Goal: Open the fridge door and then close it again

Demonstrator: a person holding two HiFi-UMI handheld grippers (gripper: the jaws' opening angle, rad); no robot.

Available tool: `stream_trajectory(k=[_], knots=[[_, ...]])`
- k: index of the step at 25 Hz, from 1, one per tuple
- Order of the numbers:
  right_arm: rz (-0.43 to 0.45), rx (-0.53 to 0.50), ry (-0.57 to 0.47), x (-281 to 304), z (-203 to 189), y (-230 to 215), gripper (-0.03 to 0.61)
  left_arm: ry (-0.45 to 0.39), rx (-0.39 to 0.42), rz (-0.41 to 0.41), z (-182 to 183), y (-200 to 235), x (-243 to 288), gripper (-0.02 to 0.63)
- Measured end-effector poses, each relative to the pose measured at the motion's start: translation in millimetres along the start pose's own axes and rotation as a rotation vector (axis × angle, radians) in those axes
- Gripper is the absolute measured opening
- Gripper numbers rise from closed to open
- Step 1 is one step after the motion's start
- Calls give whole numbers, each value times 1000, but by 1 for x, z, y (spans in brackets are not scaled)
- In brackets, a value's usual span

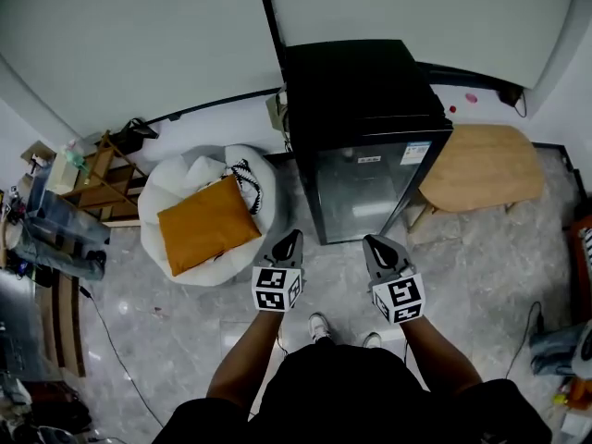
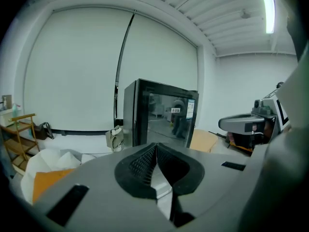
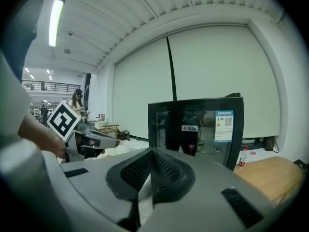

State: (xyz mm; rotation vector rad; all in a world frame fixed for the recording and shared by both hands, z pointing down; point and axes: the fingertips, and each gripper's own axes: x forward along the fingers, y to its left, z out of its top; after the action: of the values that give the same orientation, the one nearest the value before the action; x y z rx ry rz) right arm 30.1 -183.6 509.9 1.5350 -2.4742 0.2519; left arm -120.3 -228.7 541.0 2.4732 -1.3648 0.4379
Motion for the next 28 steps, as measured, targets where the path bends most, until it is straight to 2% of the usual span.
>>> stream_trajectory(k=[6,12,13,15,19,21,28], knots=[[-31,28,41,34,-9,4,18,28,47,-45,1,26,35,23],[-61,40,40,67,-12,2,18,30,112,-92,2,39,72,25],[-60,37,43,70,-13,2,18,29,125,-99,3,40,77,31],[-56,24,53,75,-17,4,18,25,136,-121,5,43,87,91],[-39,8,82,76,-28,11,18,22,121,-172,9,49,103,118],[-39,4,92,78,-34,12,18,25,129,-215,14,52,114,154],[-36,4,142,69,-54,24,18,19,159,-276,22,52,134,156]])
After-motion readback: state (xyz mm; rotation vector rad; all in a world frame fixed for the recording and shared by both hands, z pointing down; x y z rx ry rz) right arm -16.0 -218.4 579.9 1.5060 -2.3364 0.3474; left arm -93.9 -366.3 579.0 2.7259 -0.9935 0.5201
